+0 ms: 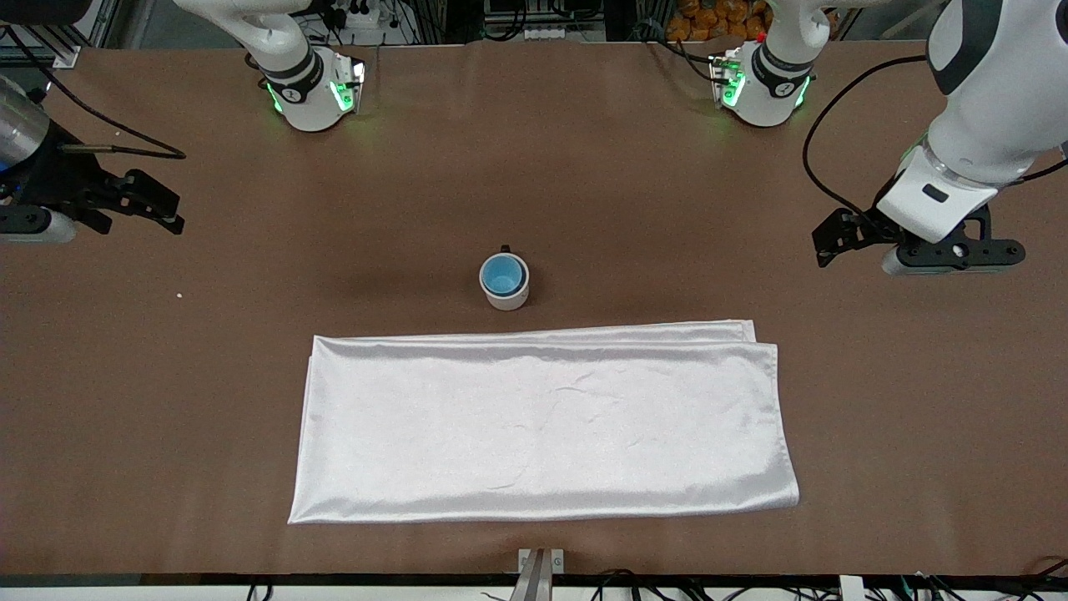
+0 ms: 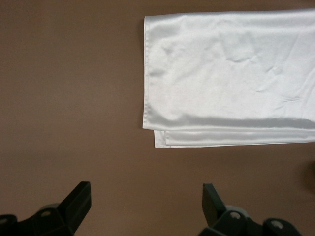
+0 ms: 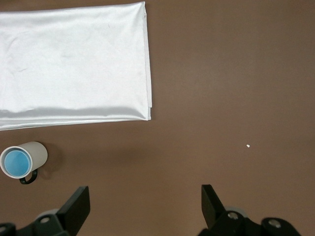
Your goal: Place blue cup into white mug on table
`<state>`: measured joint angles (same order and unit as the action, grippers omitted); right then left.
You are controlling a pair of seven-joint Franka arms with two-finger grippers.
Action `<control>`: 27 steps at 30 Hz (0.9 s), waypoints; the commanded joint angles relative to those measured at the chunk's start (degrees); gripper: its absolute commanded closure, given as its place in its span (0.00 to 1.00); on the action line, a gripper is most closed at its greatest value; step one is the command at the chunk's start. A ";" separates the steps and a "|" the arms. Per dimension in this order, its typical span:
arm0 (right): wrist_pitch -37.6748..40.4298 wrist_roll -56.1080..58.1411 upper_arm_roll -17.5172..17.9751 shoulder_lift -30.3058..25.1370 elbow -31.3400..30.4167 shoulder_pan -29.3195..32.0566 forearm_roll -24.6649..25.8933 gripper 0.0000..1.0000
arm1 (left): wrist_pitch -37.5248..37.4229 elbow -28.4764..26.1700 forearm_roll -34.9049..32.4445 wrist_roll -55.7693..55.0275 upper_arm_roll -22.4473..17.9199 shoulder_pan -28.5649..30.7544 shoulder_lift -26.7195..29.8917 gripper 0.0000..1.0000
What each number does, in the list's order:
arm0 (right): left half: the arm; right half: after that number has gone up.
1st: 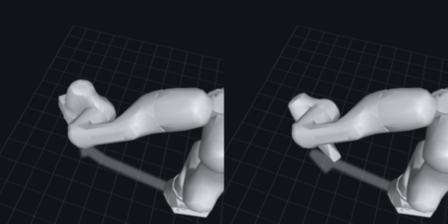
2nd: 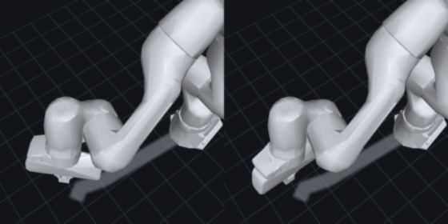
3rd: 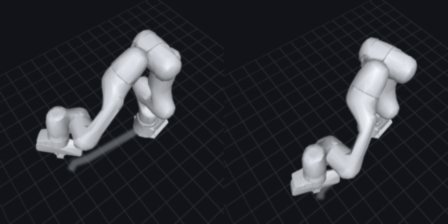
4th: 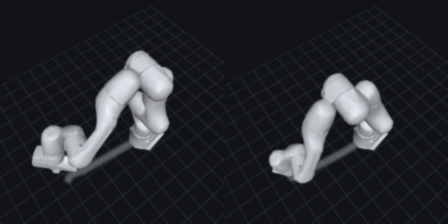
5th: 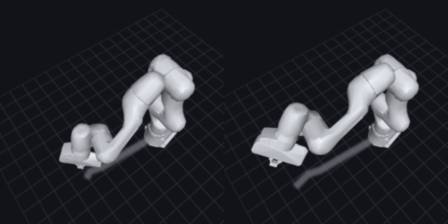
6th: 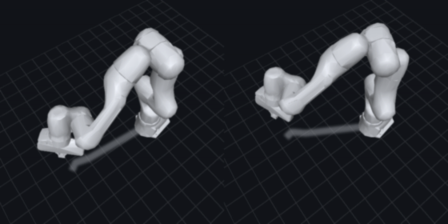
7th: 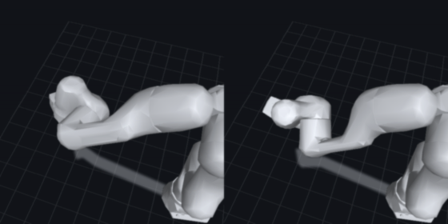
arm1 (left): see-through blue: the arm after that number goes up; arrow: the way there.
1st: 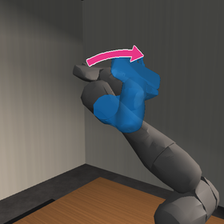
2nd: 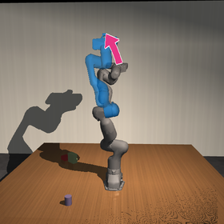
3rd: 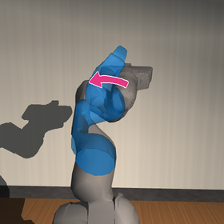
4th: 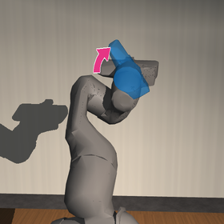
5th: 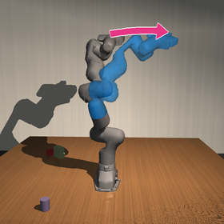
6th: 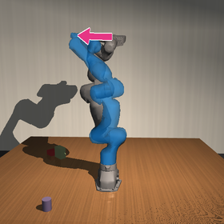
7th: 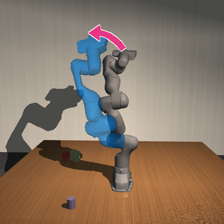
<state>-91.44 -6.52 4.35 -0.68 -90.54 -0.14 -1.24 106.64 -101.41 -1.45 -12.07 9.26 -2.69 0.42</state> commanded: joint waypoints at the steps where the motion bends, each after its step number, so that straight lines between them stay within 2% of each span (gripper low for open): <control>1: 0.82 0.01 0.48 0.51 1.15 0.76 -0.07 0.00 | 0.32 -0.11 1.72 1.96 0.23 0.58 0.55 0.00; 15: 0.82 0.01 0.48 0.60 0.98 0.67 -0.07 0.00 | -2.93 0.34 2.51 2.32 0.23 0.58 0.90 0.00; 27: 0.82 0.10 0.48 0.60 0.89 1.54 -0.07 0.00 | -7.93 4.11 2.51 2.32 -0.30 1.02 1.16 0.00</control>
<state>-91.38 -6.50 4.34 -0.52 -90.54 -0.07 -1.24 102.00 -98.98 -0.53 -11.47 9.13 -2.50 0.71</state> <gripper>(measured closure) 0.000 0.000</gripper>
